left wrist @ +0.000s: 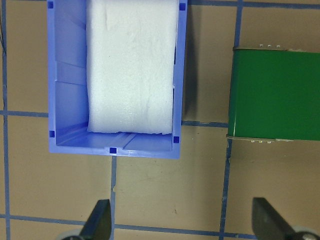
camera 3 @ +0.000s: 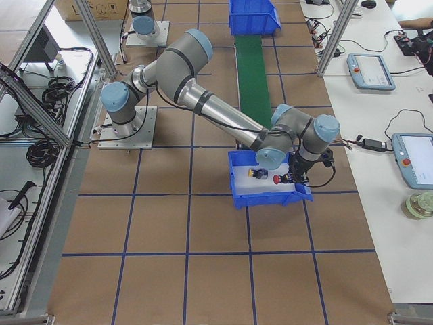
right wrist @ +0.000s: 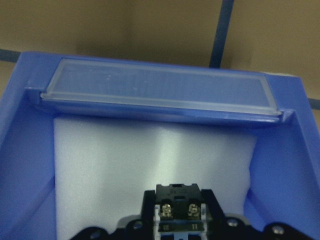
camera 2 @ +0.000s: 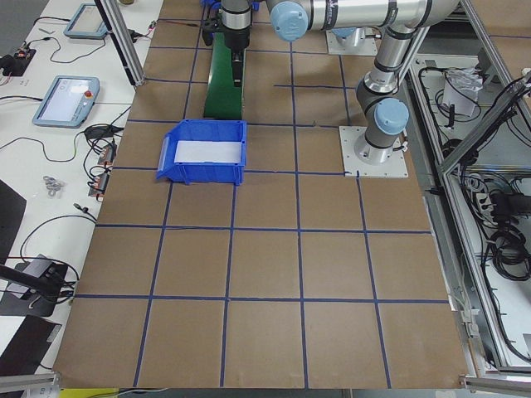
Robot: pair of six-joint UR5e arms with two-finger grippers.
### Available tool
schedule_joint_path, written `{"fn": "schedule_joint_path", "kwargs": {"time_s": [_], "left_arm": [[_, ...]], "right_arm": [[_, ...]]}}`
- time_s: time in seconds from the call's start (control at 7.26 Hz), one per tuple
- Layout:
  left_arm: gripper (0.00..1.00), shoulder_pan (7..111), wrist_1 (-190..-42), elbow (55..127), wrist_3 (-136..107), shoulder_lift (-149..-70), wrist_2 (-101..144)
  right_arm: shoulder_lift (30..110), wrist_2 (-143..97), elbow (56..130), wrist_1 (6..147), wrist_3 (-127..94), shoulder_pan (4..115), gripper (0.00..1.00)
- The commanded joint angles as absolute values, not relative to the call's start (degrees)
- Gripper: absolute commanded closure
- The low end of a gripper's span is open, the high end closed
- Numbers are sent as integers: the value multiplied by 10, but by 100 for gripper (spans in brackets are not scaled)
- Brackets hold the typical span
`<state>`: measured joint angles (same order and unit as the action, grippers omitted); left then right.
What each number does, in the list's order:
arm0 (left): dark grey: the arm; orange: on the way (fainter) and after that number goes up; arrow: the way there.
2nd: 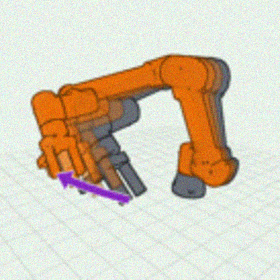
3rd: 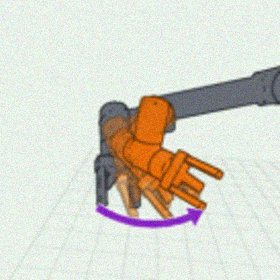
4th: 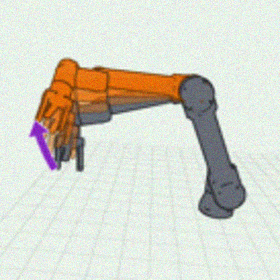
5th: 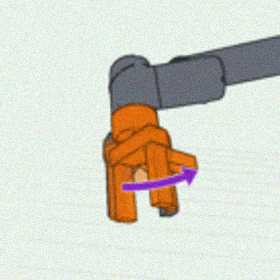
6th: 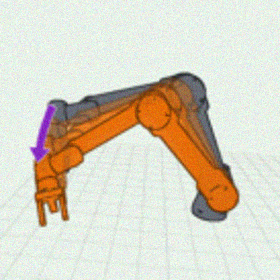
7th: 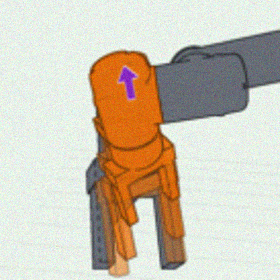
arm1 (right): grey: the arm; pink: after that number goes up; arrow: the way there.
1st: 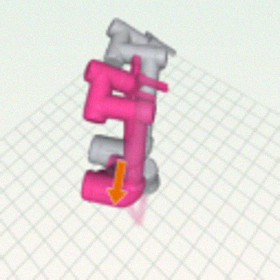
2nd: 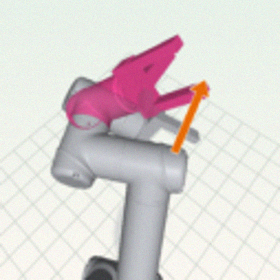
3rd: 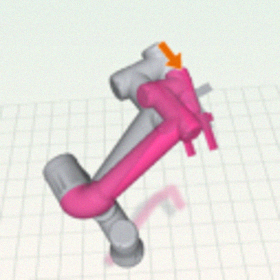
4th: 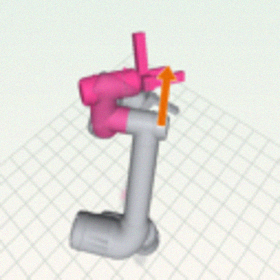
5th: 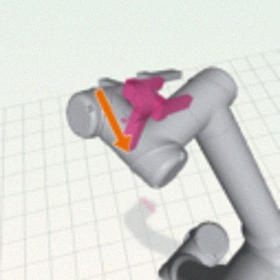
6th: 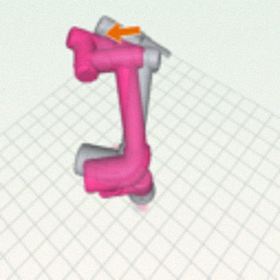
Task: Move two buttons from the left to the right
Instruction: 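Open the right gripper to release the red button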
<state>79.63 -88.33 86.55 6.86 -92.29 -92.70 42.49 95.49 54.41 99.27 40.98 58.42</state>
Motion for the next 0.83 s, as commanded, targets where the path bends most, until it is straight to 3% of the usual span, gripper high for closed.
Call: {"fn": "schedule_joint_path", "kwargs": {"time_s": [0.0,0.28,0.41,0.69], "left_arm": [[0,796,-883,866,69,-923,-926],[0,796,-883,866,69,-923,-926],[0,796,-883,866,69,-922,-926],[0,796,-884,866,69,-922,-926]], "right_arm": [[431,955,541,963,406,584,0],[440,954,543,962,406,585,1],[481,946,553,958,408,605,1],[533,944,569,929,364,712,3]]}}
